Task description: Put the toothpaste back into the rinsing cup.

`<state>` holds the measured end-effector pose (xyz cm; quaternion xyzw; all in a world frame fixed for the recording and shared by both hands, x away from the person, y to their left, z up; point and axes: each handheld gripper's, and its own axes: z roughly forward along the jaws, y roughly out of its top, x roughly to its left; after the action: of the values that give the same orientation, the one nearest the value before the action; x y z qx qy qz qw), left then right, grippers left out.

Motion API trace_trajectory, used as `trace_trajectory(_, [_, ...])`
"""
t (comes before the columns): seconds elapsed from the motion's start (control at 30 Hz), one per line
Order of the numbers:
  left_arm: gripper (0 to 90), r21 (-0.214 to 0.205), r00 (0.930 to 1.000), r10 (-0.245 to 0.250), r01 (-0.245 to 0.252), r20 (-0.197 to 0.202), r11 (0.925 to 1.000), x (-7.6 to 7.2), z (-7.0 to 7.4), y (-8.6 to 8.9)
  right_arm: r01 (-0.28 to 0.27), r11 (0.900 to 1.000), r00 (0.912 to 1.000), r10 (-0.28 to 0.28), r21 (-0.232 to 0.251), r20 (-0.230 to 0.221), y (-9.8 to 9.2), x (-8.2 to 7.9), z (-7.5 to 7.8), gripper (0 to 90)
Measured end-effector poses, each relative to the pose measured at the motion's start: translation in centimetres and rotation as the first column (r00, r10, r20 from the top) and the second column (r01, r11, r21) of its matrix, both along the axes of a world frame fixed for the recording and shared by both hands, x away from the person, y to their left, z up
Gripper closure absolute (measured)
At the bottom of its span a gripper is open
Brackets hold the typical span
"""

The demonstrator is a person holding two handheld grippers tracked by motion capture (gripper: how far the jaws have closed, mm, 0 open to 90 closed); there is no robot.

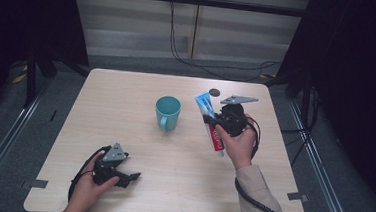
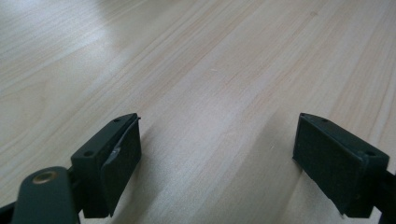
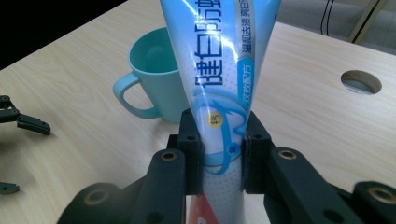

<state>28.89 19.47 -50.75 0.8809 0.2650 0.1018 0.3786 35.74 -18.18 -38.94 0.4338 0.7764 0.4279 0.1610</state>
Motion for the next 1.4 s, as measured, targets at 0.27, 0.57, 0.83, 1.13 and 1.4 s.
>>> trace_trajectory(0.27, [14.8,0.002,1.0000,0.000,0.000,0.003,1.0000,0.0,0.0,0.0,0.014,0.9987,0.9978,-0.017,0.049,0.064,0.2,0.0,0.3,74.1])
trace_trajectory(0.57, [14.8,0.002,1.0000,-0.001,0.001,0.003,1.0000,0.0,0.0,0.0,0.026,0.9958,0.9921,-0.036,0.088,0.120,0.8,0.2,0.8,74.1])
trace_trajectory(0.83, [14.9,0.000,1.0000,0.000,0.000,0.005,1.0000,0.0,0.0,0.0,0.050,0.9892,0.9855,-0.071,0.138,0.154,0.9,0.7,0.9,74.0])
trace_trajectory(1.13, [14.9,0.000,1.0000,-0.001,0.001,0.004,1.0000,0.0,0.0,0.0,0.056,0.9837,0.9793,-0.088,0.171,0.182,0.9,1.4,0.7,73.8])
trace_trajectory(1.4, [14.9,0.000,1.0000,0.000,0.000,0.004,1.0000,0.0,0.0,0.0,0.062,0.9838,0.9759,-0.095,0.168,0.196,1.0,2.0,0.8,73.8])
